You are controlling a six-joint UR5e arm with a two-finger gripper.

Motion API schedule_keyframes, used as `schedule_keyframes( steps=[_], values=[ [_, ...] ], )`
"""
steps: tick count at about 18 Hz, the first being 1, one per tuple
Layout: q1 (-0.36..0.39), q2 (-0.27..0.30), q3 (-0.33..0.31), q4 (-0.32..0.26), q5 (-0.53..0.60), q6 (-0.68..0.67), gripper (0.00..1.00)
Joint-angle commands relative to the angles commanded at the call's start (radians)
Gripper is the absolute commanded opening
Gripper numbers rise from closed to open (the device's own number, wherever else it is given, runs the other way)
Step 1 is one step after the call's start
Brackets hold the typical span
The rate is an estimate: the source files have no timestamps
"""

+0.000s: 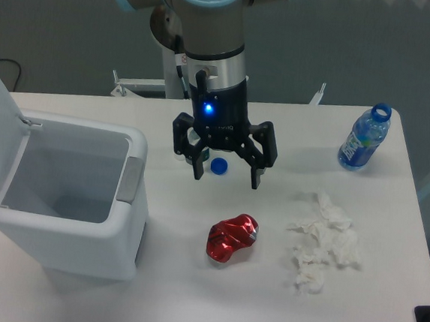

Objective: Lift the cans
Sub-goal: 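Move the open gripper away from the blue bottle cap toward the red can, then lower the open gripper over the crushed red can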

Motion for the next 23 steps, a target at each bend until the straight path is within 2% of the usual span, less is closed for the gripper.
schedule_keyframes(
  steps=[6,15,23],
  values=[
    [-0.002,-0.024,0.000,0.003,0.021,0.000,1.00],
    [0.032,-0.101,0.002,0.006,0.025,-0.006,1.00],
    [0.029,-0.164,-0.005,0.011,0.031,0.021,1.00]
  ],
)
